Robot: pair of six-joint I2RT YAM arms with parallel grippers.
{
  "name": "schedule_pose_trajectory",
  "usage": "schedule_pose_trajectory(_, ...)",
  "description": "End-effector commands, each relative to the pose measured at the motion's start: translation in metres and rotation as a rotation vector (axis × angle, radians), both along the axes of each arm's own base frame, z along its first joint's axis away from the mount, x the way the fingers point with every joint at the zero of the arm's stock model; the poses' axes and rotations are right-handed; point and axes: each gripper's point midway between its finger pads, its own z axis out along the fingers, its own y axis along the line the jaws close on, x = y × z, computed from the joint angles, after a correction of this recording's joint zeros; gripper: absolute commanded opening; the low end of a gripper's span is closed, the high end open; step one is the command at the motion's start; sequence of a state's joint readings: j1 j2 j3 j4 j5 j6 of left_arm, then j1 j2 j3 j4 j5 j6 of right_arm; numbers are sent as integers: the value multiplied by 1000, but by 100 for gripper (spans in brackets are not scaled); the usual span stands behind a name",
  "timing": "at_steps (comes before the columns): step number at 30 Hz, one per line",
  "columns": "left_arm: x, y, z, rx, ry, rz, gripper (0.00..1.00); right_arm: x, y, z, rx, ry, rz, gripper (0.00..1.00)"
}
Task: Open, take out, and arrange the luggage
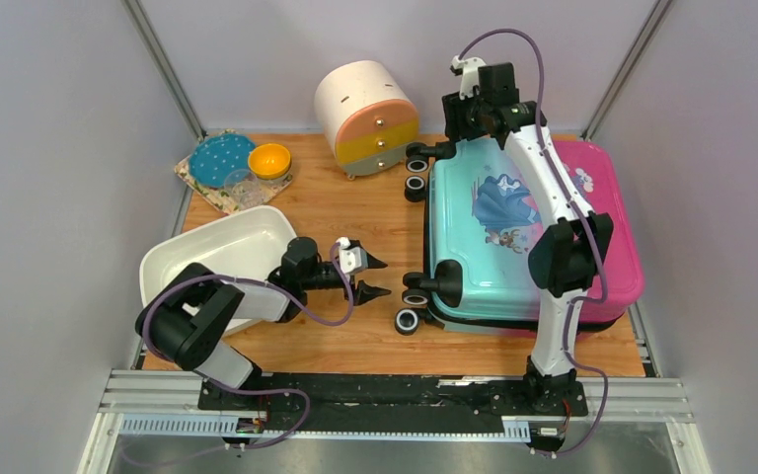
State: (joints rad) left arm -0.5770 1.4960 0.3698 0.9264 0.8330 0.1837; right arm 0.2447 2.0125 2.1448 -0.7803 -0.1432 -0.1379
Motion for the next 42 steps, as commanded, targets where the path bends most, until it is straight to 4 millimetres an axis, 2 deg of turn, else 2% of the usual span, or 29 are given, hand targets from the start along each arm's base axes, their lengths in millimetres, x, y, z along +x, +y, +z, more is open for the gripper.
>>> schedule_pose_trajectory(1, -8, -22, 30, -87, -114, -158, 72, 36, -13, 24, -22, -144, -117, 58)
schedule_pose_trajectory(7, -28, -41, 30, -106, -89, -256, 75, 52, -8, 7, -40, -167, -91, 58)
schedule_pose_trajectory(13, -19, -64, 29, -113, 11, -262, 79, 59, 3, -17, -43, -137, -25, 57)
schedule_pose_trajectory(14, -13, -67, 25, -107, 32, -253, 79, 60, 5, -27, -48, -122, -13, 57)
schedule_pose_trajectory(16, -12, -70, 22, -102, 66, -256, 80, 61, 6, -33, -53, -117, 10, 57)
schedule_pose_trajectory(21, -26, -74, 12, -86, 113, -328, 78, 55, 19, -56, -46, -52, 109, 53)
schedule_pose_trajectory(23, -33, -73, 8, -76, 129, -346, 74, 45, 28, -65, -40, -10, 167, 52)
schedule_pose_trajectory(27, -37, -75, 5, -65, 150, -371, 60, 24, 42, -82, -18, 70, 280, 48)
schedule_pose_trajectory(28, -35, -76, 2, -58, 182, -354, 51, 19, 43, -87, -18, 96, 294, 48)
schedule_pose_trajectory(30, -27, -82, 6, -62, 202, -339, 41, 9, 47, -95, -23, 131, 327, 45)
schedule_pose_trajectory(32, -21, -86, 7, -57, 223, -323, 24, 2, 51, -99, -21, 151, 355, 44)
schedule_pose_trajectory(33, -20, -87, 8, -59, 221, -321, 7, -6, 56, -101, -8, 172, 389, 42)
schedule_pose_trajectory(34, -19, -87, 7, -58, 221, -309, 3, -11, 58, -104, -4, 188, 406, 41)
schedule_pose_trajectory(35, -19, -86, 8, -59, 212, -305, 0, -17, 63, -107, -1, 203, 429, 40)
schedule_pose_trajectory(40, -18, -71, 8, -49, 125, -222, 0, -57, 78, -123, -13, 309, 566, 34)
schedule_pose_trajectory(42, -7, -65, 3, -25, 51, -145, 0, -75, 85, -128, -14, 356, 609, 31)
